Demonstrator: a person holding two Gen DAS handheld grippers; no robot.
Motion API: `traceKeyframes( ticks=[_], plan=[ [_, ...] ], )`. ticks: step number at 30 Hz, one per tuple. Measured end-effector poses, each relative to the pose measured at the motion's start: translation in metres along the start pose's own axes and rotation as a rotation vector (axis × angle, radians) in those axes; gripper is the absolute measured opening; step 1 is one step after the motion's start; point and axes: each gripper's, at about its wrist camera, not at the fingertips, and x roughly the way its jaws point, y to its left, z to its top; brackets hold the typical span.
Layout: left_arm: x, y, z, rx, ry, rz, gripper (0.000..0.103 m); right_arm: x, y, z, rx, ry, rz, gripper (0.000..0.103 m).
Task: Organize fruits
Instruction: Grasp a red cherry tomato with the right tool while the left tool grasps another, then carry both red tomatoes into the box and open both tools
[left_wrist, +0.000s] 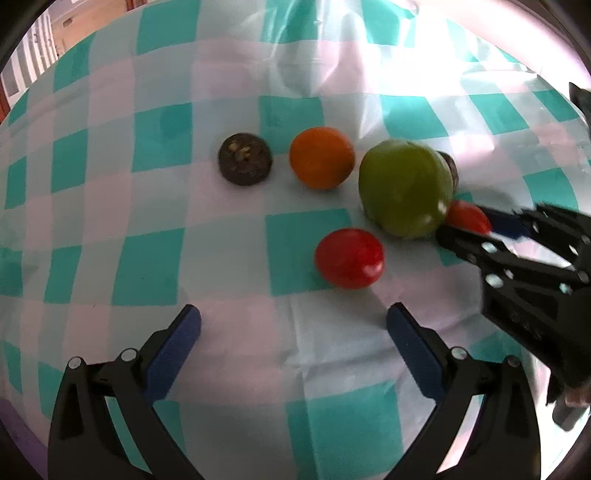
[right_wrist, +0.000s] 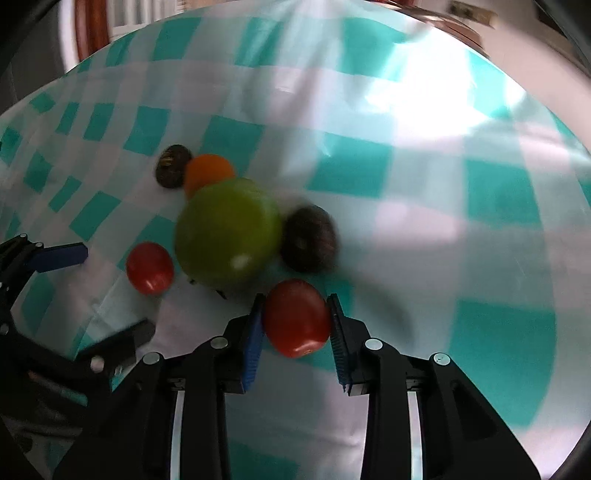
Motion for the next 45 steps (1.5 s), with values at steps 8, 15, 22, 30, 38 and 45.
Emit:
traceKeyframes(
  ticks=[8, 15, 22, 30, 38, 45],
  plan=[
    [0.017, -0.019, 0.031, 0.073, -0.068, -0.044, 0.076, -0.038, -0.030, -0.046, 0.122, 0.050, -0.038, 0.032],
    [0.000, -0.027, 0.019, 0.084, -0.049, -0.048, 0.035, -0.058, -0.023, -0.073, 0.116, 0.075, -0.009, 0.032],
    [-0.046, -0.025, -0.036, -0.032, 0.007, -0.042, 0.035, -0.085, 0.000, -0.106, 0.057, 0.098, 0.078, 0.032],
    [-0.104, -0.040, -0.117, -0.218, 0.056, -0.054, 0.035, -0.117, 0.007, -0.150, 0.015, 0.149, 0.179, 0.032],
    [-0.169, -0.048, -0.178, -0.262, 0.016, -0.015, 0.035, -0.158, -0.005, -0.178, -0.019, 0.130, 0.236, 0.032],
    [-0.211, -0.059, -0.186, -0.244, -0.051, 0.025, 0.035, -0.187, -0.001, -0.180, -0.066, 0.074, 0.277, 0.032]
  ],
)
